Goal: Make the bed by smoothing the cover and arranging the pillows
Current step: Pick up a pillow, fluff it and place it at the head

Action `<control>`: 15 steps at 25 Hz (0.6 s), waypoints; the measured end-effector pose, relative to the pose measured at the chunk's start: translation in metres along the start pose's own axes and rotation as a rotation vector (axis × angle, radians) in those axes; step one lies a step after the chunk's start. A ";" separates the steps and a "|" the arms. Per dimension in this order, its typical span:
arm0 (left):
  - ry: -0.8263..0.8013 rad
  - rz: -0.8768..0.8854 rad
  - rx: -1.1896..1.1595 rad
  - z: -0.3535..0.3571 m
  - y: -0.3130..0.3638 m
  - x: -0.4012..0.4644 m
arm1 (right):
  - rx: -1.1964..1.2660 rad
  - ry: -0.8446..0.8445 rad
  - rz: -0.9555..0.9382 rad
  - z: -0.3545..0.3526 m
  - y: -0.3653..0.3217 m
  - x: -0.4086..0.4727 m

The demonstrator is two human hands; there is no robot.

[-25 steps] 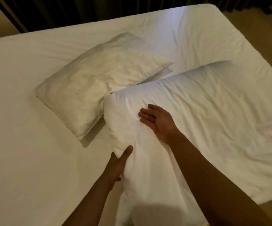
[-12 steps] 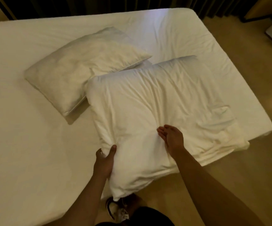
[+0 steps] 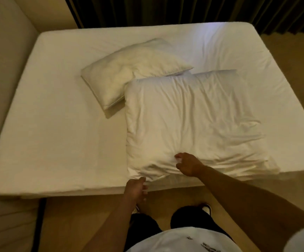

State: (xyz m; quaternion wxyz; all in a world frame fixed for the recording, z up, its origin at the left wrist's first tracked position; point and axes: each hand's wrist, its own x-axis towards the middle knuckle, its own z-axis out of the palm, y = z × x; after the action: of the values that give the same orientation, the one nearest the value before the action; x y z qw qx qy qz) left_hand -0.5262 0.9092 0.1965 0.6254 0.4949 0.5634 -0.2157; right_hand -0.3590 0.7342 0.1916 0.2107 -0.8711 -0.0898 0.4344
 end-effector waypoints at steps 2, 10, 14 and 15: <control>0.000 0.023 -0.010 0.042 0.003 -0.023 | -0.031 -0.003 -0.101 -0.027 0.010 -0.013; 0.029 0.129 0.111 0.222 0.036 -0.083 | -0.490 0.031 -0.136 -0.141 0.134 -0.052; 0.020 0.057 -0.014 0.250 0.041 -0.066 | -0.524 0.057 -0.072 -0.193 0.151 -0.045; 0.016 0.038 -0.022 0.258 0.041 -0.058 | -0.525 0.064 -0.070 -0.204 0.152 -0.042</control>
State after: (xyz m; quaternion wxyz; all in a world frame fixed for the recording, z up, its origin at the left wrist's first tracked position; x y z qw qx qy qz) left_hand -0.3817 0.6873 0.2331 0.6304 0.5003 0.5612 -0.1935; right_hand -0.2262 0.5249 0.2629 -0.0047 -0.9056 -0.2229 0.3607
